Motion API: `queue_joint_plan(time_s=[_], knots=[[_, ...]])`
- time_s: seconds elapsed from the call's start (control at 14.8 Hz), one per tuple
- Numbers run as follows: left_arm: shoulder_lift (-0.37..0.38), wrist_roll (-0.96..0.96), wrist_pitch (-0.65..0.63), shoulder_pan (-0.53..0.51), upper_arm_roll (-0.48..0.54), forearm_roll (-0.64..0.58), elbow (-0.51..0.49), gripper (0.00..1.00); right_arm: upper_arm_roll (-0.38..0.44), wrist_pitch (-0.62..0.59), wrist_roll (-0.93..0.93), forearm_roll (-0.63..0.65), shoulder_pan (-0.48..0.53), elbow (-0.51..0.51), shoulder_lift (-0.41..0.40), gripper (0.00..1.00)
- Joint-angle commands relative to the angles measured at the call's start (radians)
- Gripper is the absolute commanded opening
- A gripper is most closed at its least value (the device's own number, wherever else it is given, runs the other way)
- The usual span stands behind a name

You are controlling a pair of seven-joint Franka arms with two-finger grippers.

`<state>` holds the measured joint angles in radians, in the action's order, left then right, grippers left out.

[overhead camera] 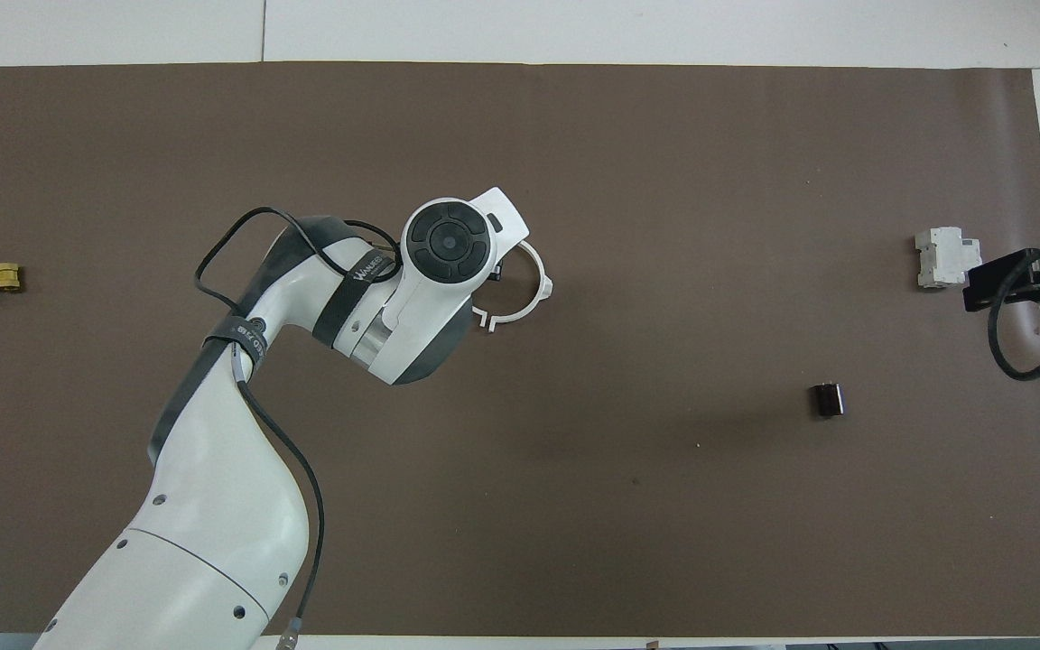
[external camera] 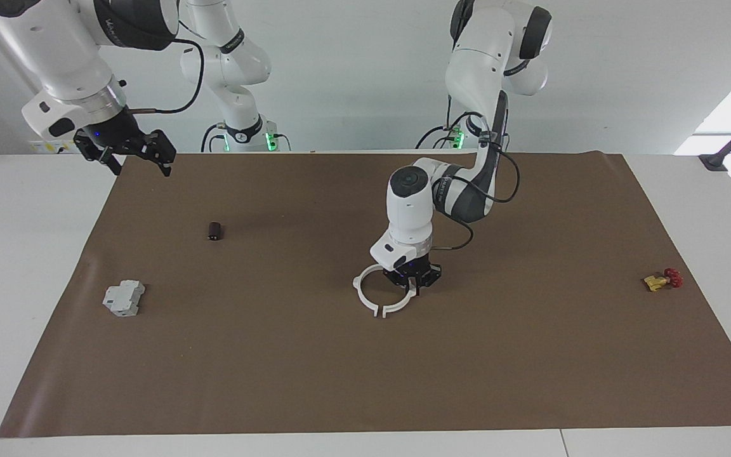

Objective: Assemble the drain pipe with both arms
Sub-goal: 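Release the ring with the left gripper while the right gripper withdraws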

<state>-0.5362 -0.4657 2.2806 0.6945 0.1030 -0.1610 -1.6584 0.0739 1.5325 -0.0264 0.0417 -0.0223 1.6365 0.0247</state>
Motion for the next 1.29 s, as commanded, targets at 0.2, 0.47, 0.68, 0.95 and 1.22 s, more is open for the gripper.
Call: queue_joint_plan(time_s=[0.2, 0.47, 0.68, 0.95, 1.22], knots=[[0.009, 0.007, 0.019, 0.013, 0.009, -0.020, -0.020, 0.00, 0.014, 0.023, -0.027, -0.025, 0.021, 0.017, 0.007, 1.00], [0.009, 0.009, 0.025, 0.013, 0.007, -0.020, -0.021, 0.01, 0.014, 0.024, -0.029, -0.025, 0.027, 0.016, 0.001, 1.00], [0.009, 0.009, 0.026, 0.013, 0.003, -0.020, -0.021, 0.05, 0.014, 0.026, -0.029, -0.025, 0.028, 0.017, 0.001, 1.00], [0.010, 0.009, 0.037, 0.013, -0.003, -0.020, -0.030, 0.09, 0.014, 0.024, -0.032, -0.025, 0.028, 0.017, 0.001, 1.00], [0.010, 0.010, 0.040, 0.013, -0.006, -0.020, -0.031, 0.19, 0.015, 0.026, -0.043, -0.026, 0.030, 0.019, 0.003, 1.00]])
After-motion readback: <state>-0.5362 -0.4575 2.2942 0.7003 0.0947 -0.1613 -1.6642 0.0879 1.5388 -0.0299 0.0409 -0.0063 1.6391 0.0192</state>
